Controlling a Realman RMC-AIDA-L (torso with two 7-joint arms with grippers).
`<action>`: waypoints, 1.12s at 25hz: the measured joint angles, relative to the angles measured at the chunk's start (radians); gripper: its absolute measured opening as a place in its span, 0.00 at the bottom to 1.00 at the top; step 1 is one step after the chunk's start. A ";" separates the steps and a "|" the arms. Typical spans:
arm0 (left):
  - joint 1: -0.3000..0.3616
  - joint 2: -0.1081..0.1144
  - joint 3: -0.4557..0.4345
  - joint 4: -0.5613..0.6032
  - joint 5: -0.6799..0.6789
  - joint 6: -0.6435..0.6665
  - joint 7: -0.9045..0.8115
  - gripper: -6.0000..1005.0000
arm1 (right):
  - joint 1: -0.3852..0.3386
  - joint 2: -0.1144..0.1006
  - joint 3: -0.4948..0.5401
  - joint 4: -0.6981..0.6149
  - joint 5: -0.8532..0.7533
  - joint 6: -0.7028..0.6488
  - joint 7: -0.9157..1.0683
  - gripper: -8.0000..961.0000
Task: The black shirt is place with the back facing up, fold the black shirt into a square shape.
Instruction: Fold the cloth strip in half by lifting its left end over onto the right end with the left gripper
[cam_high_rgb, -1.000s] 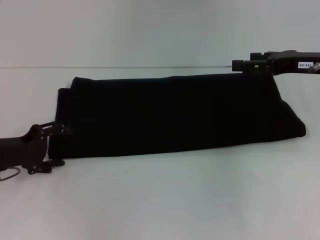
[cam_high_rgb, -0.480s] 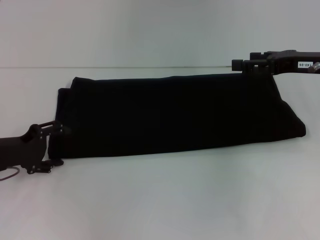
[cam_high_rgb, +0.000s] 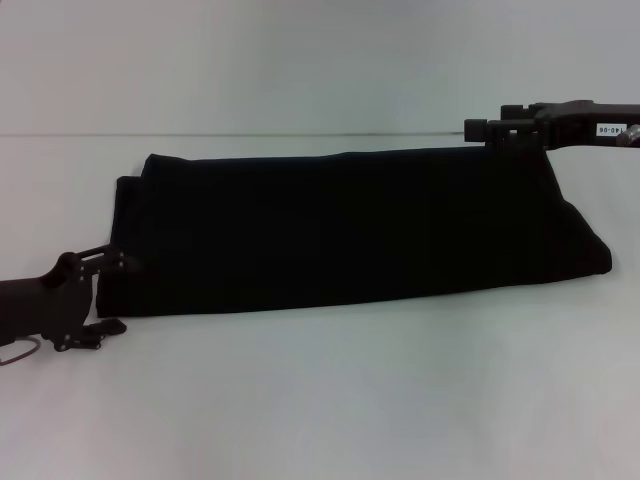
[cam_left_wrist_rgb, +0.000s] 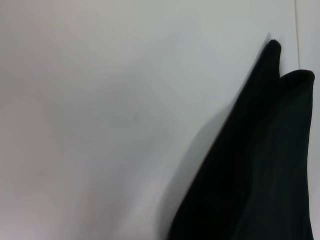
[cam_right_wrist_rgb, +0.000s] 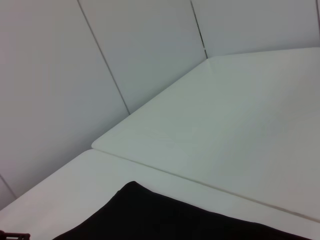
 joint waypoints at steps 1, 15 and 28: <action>0.000 0.000 -0.001 -0.001 -0.004 -0.007 0.001 0.90 | 0.000 0.000 0.000 0.000 0.000 0.000 0.000 0.93; -0.007 0.002 -0.001 -0.001 -0.021 -0.056 0.043 0.90 | -0.002 0.000 0.000 -0.001 0.000 0.001 0.000 0.93; -0.001 0.006 -0.008 0.008 -0.021 0.003 0.043 0.90 | -0.007 0.000 -0.001 -0.014 0.013 -0.006 0.006 0.93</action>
